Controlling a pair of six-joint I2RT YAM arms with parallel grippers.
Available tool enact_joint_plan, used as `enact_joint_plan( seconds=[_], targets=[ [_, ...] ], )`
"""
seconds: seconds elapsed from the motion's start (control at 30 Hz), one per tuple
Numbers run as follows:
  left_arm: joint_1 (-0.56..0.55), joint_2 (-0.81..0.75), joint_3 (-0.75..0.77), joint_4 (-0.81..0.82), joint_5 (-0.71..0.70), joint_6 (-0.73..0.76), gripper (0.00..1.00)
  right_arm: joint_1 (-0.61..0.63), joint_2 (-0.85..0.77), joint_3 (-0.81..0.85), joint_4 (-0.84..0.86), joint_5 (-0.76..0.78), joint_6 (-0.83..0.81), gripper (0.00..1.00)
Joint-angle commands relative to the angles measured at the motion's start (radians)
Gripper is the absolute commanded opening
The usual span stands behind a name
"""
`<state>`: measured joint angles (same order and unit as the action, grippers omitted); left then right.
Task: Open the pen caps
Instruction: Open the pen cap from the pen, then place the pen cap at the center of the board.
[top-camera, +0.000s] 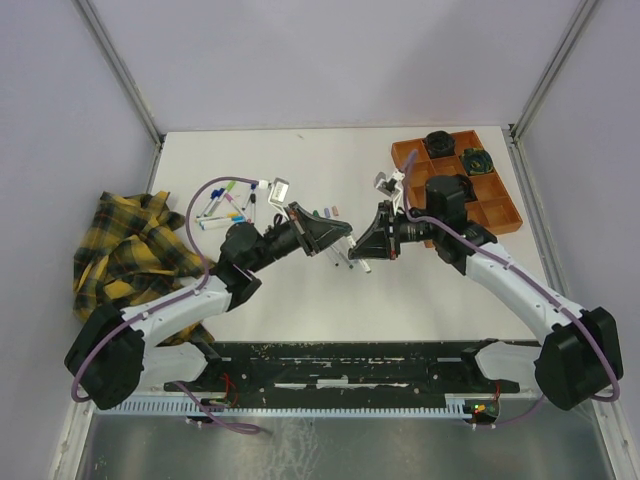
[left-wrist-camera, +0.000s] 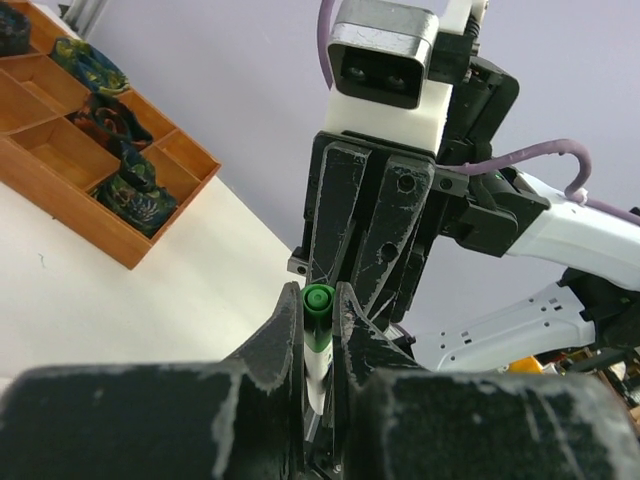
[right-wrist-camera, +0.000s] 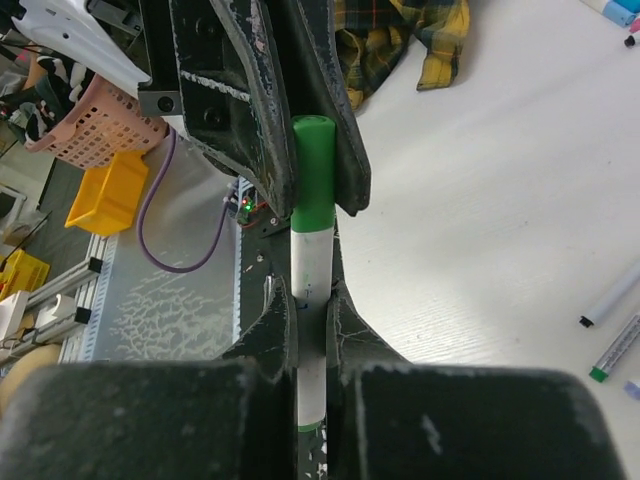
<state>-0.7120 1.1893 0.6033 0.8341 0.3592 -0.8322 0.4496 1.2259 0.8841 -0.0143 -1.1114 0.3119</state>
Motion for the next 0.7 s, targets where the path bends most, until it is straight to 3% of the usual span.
enact_joint_plan(
  seconds=[0.0, 0.3, 0.47, 0.67],
  targets=[
    [0.074, -0.04, 0.102, 0.031, -0.11, 0.03, 0.03, 0.022, 0.028, 0.031, -0.011, -0.032, -0.023, 0.0],
    [0.261, -0.011, 0.218, 0.126, -0.198, -0.015, 0.03, 0.024, 0.069, 0.054, -0.036, -0.047, -0.006, 0.0],
    [0.309, 0.035, 0.213, 0.192, -0.172, -0.099, 0.03, 0.017, 0.065, 0.109, -0.222, 0.02, -0.181, 0.0],
    [0.31, 0.094, 0.15, 0.14, -0.164, -0.119, 0.03, -0.034, 0.055, 0.135, -0.346, 0.299, -0.317, 0.0]
  ],
)
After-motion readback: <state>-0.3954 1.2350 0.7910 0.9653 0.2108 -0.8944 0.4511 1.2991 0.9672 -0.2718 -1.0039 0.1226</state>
